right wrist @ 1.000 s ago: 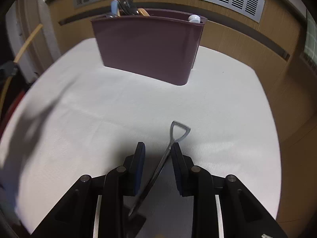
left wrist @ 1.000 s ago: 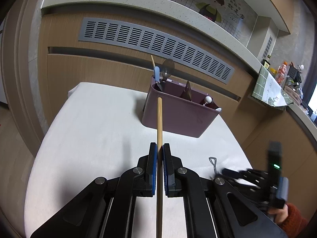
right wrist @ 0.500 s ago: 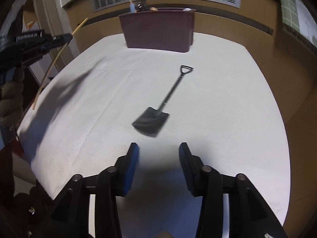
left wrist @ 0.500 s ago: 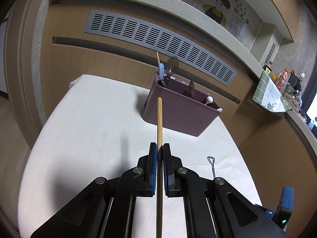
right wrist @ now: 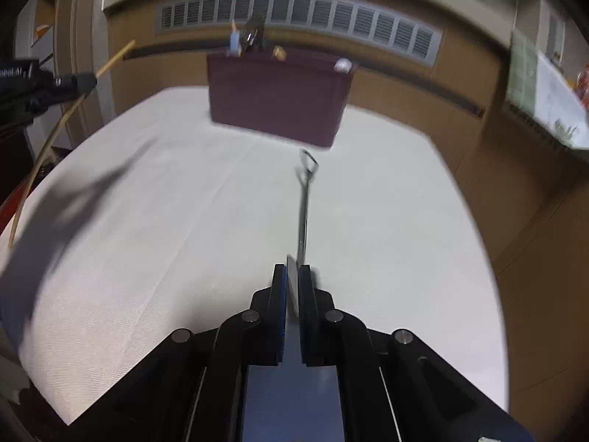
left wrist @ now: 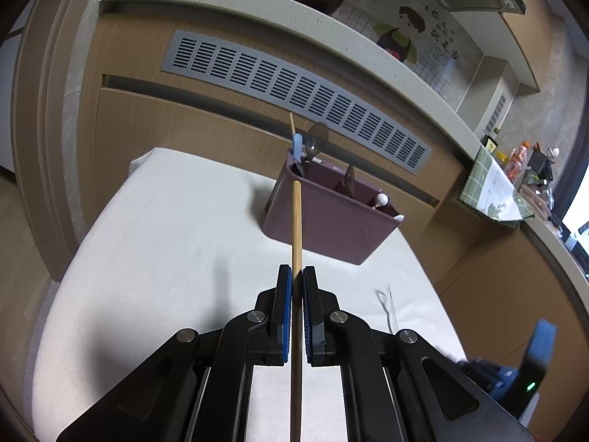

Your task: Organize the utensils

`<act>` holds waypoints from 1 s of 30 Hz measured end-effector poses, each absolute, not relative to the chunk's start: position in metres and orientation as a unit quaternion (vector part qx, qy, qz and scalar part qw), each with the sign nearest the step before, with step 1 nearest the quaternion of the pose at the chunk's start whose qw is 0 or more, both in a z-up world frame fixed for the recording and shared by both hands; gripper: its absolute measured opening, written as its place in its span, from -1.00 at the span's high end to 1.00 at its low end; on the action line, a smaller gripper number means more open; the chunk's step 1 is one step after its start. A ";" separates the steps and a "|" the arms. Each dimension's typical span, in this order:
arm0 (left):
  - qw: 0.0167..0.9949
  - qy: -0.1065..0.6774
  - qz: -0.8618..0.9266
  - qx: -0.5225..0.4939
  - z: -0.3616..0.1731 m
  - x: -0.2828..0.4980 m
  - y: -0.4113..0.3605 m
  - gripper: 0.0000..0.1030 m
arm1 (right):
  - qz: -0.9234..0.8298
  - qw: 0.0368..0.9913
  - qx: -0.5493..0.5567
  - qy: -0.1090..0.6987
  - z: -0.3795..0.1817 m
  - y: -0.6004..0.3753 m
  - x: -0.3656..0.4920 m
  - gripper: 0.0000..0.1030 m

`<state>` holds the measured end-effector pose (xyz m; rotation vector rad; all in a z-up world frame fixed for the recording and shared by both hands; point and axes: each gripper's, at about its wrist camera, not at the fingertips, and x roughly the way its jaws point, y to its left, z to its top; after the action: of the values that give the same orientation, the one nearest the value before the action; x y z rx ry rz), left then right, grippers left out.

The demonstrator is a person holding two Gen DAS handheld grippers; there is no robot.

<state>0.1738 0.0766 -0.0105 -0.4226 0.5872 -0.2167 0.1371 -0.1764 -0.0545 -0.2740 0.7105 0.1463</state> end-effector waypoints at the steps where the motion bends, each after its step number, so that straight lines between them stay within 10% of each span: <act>1: 0.929 0.285 -0.107 -0.209 -0.010 0.173 0.076 0.89 | 0.069 0.930 -0.135 0.334 -0.048 -0.180 0.137 0.94; 9: 0.927 0.289 -0.118 -0.206 -0.009 0.174 0.069 0.89 | 0.092 0.934 -0.086 0.335 -0.016 -0.214 0.158 0.92; 19: 0.918 0.313 -0.115 -0.216 -0.025 0.178 0.066 0.89 | 0.132 0.885 -0.077 0.440 -0.084 -0.203 0.137 0.32; 24: 0.920 0.291 -0.111 -0.236 -0.025 0.172 0.072 0.89 | 0.105 0.884 -0.054 0.452 -0.089 -0.183 0.140 -0.31; 30: 0.932 0.248 -0.111 -0.240 -0.016 0.159 0.072 0.89 | 0.067 0.906 -0.057 0.414 -0.091 -0.166 0.160 0.10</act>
<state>0.1586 0.0717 -0.0163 -0.4921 0.5073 -0.2279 0.1601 -0.1664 -0.0913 -0.1185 0.8542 0.1386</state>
